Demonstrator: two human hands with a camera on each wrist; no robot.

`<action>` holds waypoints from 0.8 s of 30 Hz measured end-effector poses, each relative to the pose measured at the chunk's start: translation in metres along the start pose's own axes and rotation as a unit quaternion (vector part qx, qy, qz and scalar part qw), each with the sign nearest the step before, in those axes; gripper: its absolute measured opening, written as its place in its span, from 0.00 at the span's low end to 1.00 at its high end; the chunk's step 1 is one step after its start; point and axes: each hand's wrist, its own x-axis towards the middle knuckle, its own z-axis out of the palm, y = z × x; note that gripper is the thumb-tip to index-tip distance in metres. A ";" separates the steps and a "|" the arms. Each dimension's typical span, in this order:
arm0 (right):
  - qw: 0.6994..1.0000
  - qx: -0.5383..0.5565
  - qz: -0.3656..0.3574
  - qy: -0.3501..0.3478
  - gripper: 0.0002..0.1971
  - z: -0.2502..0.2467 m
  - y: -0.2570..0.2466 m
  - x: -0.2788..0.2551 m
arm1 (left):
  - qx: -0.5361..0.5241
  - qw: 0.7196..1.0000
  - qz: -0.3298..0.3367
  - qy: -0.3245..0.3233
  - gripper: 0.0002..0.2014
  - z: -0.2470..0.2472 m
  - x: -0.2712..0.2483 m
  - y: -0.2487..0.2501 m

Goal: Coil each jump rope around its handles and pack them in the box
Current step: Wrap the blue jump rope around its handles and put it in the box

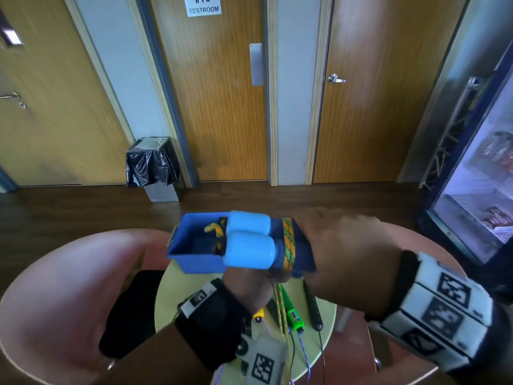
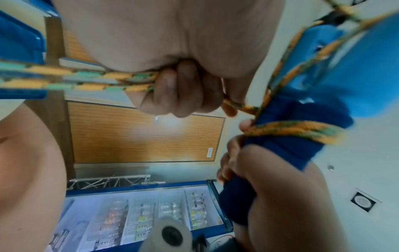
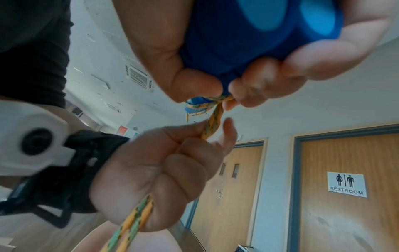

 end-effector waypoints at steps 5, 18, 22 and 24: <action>0.999 0.026 0.029 0.001 0.19 0.000 -0.001 0.013 | 0.033 0.998 0.050 0.037 0.08 0.016 -0.005 0.005; 0.992 -0.041 0.120 -0.006 0.13 0.036 0.029 0.060 | 0.362 0.916 0.171 -0.016 0.18 0.009 -0.013 -0.003; 0.981 -0.108 0.156 -0.027 0.09 0.056 0.046 0.073 | 0.391 0.911 0.106 -0.074 0.16 0.006 -0.015 0.002; 0.977 -0.134 0.158 -0.052 0.07 0.066 0.049 0.077 | 0.456 0.881 0.098 -0.082 0.14 0.003 -0.008 0.009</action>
